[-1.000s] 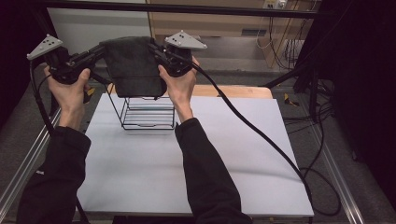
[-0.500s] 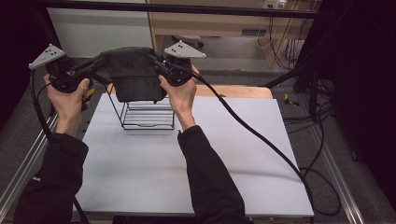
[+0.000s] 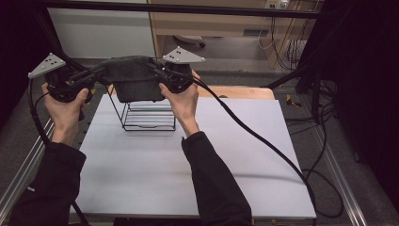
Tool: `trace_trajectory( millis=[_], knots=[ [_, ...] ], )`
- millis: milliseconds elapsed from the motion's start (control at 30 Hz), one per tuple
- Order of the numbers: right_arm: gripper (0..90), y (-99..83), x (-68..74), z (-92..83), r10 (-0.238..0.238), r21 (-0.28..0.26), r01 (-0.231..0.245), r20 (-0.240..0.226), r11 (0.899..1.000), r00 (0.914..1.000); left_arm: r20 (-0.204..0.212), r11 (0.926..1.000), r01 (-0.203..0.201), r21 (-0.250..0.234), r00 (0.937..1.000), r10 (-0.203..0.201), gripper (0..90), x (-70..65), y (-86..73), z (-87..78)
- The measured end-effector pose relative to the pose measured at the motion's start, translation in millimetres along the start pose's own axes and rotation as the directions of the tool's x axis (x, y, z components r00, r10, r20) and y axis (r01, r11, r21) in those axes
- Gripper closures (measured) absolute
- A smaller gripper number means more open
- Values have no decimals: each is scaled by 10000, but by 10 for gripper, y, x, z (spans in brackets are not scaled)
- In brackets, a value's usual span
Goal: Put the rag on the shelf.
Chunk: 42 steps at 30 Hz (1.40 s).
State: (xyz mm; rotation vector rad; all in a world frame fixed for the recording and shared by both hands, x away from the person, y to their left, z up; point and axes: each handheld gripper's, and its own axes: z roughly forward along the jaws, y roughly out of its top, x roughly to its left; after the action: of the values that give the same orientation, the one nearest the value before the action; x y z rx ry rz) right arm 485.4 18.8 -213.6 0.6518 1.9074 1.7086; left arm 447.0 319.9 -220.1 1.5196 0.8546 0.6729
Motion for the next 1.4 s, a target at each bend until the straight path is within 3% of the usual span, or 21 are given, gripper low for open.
trace_trajectory(
  millis=[267, 533, 633, 733, 900, 1000, 1067, 1400],
  knots=[
    [811, -55, 47, -67, 169, 333, -158, -346, 9993, 9993, -3, 9986, -235, 479, 9997, 235, 799, -53, -63, -69],
    [810, -133, 86, -92, 136, 504, -107, -572, 9987, 9983, 61, 9951, -139, 977, 9999, 134, 786, -66, -107, -109],
    [810, -144, 91, -96, 51, 588, -17, -587, 9983, 9983, 66, 9911, -138, 1323, 9999, 131, 751, -75, -52, -154],
    [810, -160, 90, -103, -24, 645, 66, -645, 9979, 9979, 67, 9911, -230, 1310, 9997, 224, 719, -82, 43, -239],
    [808, -201, 97, -105, -57, 662, 104, -712, 9978, 9974, -34, 9923, -286, 1208, 9996, 293, 777, -92, 235, -329],
    [807, -218, 97, -110, -63, 676, 113, -747, 9976, 9972, -78, 9882, -241, 1510, 9996, 256, 824, -104, 310, -283],
    [806, -233, 99, -109, -92, 724, 151, -799, 9973, 9968, -12, 9817, -206, 1894, 9998, 212, 877, -107, 334, -199],
    [801, -278, 97, -112, -162, 863, 242, -919, 9960, 9956, -171, 9655, -233, 2593, 9994, 287, 899, -86, 317, 57]
  ],
)
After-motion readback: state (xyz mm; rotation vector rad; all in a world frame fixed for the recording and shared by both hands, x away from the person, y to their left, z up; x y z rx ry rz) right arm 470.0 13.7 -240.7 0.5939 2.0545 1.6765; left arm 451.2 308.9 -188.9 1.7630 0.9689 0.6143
